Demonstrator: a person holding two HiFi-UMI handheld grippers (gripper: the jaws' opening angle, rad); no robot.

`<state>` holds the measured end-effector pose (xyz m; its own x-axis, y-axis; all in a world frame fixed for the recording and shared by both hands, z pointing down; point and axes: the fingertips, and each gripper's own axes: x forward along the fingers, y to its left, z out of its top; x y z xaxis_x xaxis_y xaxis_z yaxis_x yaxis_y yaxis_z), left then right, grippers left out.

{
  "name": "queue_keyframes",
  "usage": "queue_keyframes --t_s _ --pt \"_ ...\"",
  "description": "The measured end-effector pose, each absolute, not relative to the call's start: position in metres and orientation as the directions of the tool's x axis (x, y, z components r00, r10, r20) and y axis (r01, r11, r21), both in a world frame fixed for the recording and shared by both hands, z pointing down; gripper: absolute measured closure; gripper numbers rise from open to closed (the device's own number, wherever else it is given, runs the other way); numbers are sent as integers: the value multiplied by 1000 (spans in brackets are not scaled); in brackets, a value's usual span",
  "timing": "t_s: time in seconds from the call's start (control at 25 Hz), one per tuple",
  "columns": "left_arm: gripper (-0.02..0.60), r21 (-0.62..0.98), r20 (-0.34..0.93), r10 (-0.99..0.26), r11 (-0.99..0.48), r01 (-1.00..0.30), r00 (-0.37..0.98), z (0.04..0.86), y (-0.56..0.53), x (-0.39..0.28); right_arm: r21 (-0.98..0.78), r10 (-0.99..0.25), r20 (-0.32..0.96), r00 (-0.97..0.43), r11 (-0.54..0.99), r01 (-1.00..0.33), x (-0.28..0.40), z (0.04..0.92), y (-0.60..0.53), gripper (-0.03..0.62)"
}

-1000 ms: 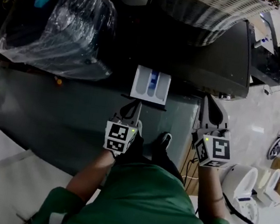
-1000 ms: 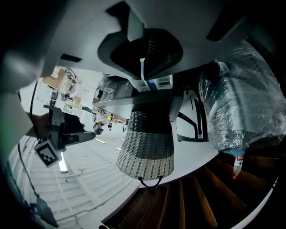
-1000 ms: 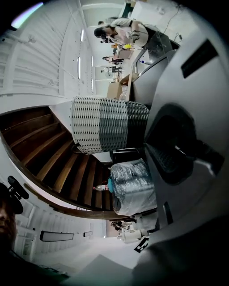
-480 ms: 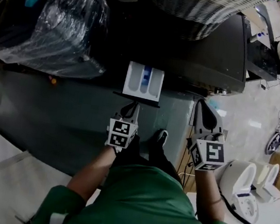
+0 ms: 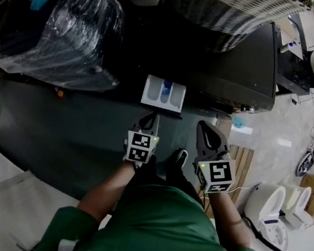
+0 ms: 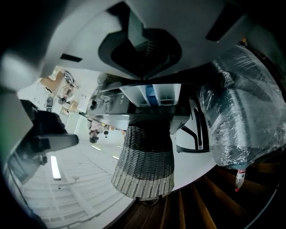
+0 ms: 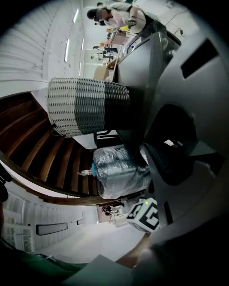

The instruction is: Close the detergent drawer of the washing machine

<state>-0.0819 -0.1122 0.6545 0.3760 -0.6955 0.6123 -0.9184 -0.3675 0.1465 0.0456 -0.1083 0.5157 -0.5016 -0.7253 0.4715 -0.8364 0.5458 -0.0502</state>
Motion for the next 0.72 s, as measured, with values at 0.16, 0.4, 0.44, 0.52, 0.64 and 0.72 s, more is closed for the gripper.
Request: queue_keyframes --t_s 0.16,0.4,0.44,0.52,0.64,0.72 --pt "553 179 604 -695 -358 -916 390 654 -152 -80 -49 -680 521 -516 579 -814 28 535 -102 572" --pt "554 192 591 -697 -368 -910 407 653 -178 -79 -44 -690 518 -505 569 -821 26 533 -123 572" --pt "554 195 591 -695 -369 -909 409 653 -182 -79 -45 -692 519 -502 565 -824 26 532 -127 572" --pt "554 196 595 -690 -374 -907 413 653 -189 -79 -50 -691 526 -496 557 -829 27 534 -134 572" --pt "554 193 600 -683 -382 -904 417 653 -200 -78 -58 -690 532 -491 549 -834 27 539 -144 572" --pt "554 196 600 -678 -390 -900 424 653 -206 -77 -67 -684 539 -492 547 -834 26 545 -148 572"
